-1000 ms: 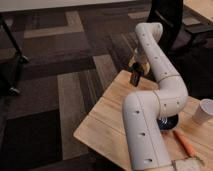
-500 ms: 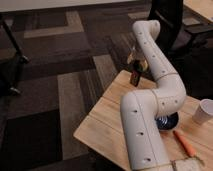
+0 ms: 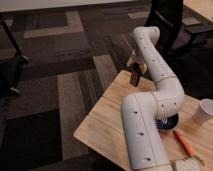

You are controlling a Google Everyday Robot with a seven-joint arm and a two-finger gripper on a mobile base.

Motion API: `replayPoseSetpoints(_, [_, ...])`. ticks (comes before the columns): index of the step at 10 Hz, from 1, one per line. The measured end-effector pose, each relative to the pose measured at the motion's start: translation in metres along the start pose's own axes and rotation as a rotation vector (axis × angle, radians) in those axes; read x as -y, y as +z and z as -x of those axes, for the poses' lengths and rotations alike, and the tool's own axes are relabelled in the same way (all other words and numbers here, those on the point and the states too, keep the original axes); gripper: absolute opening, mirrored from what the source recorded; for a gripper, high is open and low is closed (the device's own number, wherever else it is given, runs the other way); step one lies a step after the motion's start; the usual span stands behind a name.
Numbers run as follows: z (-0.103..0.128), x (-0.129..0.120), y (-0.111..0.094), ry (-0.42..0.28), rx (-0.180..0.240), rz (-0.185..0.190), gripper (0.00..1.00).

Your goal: Knock the eraser over

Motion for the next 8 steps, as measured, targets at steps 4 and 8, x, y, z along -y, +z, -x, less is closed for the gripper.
replayPoseSetpoints(4, [-0.021, -0.022, -0.003, -0.024, -0.079, 0.080, 0.65])
replayPoseSetpoints(8, [-0.026, -0.012, -0.018, -0.001, -0.114, 0.095, 0.65])
